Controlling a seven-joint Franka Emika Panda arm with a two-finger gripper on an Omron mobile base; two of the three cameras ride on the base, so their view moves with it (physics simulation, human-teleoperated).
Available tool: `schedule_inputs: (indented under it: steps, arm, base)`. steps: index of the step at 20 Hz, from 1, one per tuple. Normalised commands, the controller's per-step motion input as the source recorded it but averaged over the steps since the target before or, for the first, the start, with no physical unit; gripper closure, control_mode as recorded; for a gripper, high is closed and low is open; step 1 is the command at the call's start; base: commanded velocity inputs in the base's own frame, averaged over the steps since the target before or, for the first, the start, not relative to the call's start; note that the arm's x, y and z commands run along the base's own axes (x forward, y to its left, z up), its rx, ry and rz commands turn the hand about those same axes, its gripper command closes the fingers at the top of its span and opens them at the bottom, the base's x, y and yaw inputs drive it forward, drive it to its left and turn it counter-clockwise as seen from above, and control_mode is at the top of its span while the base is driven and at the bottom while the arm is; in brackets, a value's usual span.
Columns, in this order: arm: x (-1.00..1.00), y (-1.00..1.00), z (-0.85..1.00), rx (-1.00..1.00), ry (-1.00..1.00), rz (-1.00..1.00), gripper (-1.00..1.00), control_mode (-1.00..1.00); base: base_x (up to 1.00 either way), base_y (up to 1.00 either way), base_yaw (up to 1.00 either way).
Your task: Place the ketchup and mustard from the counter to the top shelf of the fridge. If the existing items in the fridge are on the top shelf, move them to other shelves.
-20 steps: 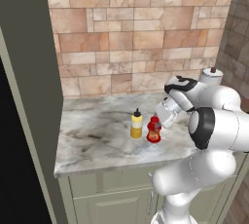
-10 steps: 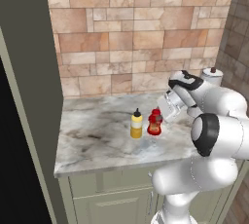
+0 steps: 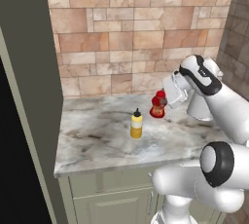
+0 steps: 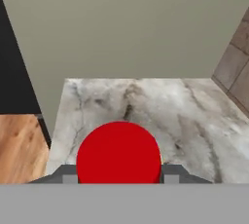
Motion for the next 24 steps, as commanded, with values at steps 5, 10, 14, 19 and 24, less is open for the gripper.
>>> schedule_inputs:
  steps: [5, 10, 14, 19, 24]
  arm:
    - [-0.18, 0.0, 1.0, -0.01, -0.01, -0.1, 1.0, -1.0]
    - [-0.38, 0.0, 0.87, 0.0, 0.0, -0.04, 1.0, -1.0]
    - [-0.46, 0.0, 0.6, 0.0, 0.01, -0.06, 1.0, -1.0]
    - [-0.28, 0.0, 0.04, 0.0, -0.02, -0.02, 1.0, -1.0]
    - [-0.67, 0.0, -0.02, 0.0, -0.07, 0.0, 1.0, -1.0]
  base:
    - [0.0, 0.0, 0.0]
    - [0.0, 0.0, 0.0]
    - [0.0, 0.0, 0.0]
    - [0.0, 0.0, 0.0]
    - [0.0, 0.0, 0.0]
